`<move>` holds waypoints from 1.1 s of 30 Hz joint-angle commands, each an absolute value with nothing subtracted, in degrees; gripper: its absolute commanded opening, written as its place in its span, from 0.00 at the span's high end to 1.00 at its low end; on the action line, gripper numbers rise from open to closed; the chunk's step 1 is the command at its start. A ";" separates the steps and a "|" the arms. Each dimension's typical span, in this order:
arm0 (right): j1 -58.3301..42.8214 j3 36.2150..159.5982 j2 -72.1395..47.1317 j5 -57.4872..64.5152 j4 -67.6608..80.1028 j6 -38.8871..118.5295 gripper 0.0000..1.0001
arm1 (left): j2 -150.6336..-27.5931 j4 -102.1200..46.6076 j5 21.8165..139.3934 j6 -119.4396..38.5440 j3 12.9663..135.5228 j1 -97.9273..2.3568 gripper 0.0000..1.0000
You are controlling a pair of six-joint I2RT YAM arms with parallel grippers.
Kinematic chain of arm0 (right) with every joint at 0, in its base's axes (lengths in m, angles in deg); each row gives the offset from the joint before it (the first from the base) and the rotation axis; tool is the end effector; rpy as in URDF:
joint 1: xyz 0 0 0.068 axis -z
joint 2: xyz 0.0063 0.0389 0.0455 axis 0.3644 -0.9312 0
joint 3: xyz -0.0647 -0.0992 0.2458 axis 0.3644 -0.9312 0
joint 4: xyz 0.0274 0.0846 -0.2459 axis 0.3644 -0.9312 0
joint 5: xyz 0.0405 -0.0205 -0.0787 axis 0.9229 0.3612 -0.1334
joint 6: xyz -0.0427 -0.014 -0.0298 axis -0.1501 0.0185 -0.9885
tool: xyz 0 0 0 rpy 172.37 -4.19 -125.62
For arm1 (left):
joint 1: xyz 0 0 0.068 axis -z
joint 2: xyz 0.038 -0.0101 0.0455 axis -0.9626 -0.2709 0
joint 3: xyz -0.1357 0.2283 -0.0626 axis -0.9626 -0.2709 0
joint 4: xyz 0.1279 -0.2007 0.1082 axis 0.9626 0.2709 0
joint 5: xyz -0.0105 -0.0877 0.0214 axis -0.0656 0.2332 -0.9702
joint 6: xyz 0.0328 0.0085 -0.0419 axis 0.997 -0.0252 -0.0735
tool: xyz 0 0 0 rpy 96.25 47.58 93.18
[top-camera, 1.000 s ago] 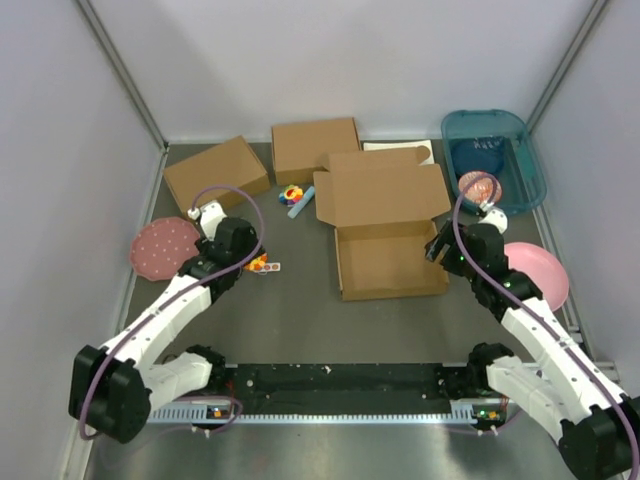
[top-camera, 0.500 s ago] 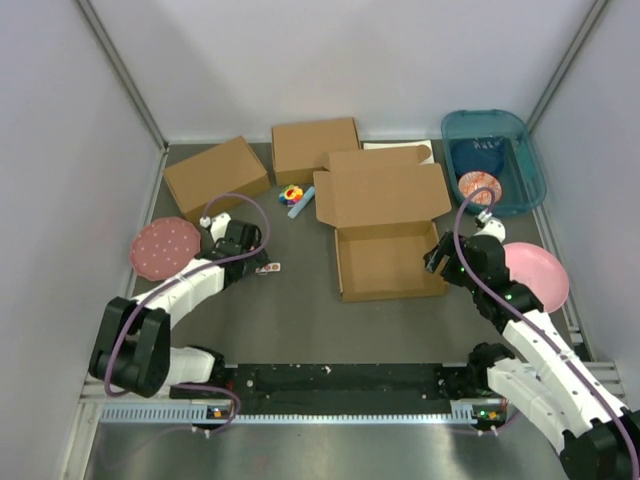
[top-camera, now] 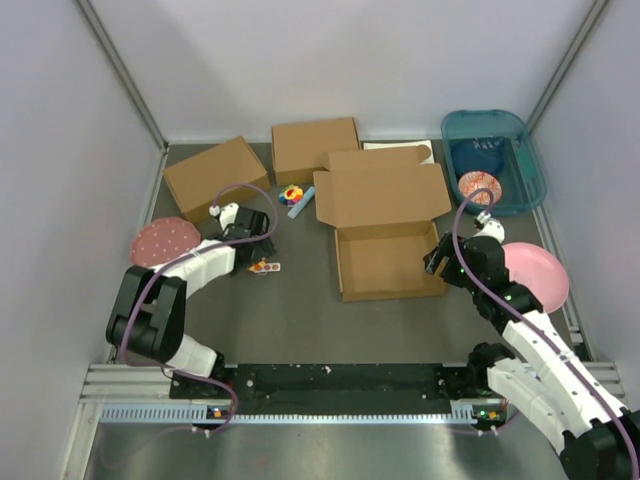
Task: Fold the paper box
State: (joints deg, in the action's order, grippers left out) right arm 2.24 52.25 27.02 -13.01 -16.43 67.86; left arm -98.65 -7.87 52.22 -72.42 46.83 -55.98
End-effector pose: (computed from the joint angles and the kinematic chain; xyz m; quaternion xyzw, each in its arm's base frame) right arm 0.1569 0.0486 0.2359 0.1564 0.8704 0.1484 0.4426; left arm 0.2693 -0.0763 0.1733 -0.2539 0.9130 0.0045 0.3193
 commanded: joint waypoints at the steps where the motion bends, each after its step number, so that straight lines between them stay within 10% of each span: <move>1: 1.51 52.42 28.06 -12.83 -14.63 66.93 0.23 | -101.07 -6.50 49.41 -72.02 49.80 -56.27 0.12; 19: 1.51 52.77 27.71 -12.74 -14.63 66.58 0.23 | -101.96 -6.23 49.23 -69.74 49.71 -56.36 0.49; 33: 1.51 53.91 28.32 -12.12 -14.54 66.67 0.23 | -85.96 -2.45 54.07 -69.21 57.52 -50.83 0.54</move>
State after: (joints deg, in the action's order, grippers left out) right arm 2.24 52.25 27.34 -12.40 -16.45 67.49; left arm -89.78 -2.25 52.66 -69.34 52.20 -55.00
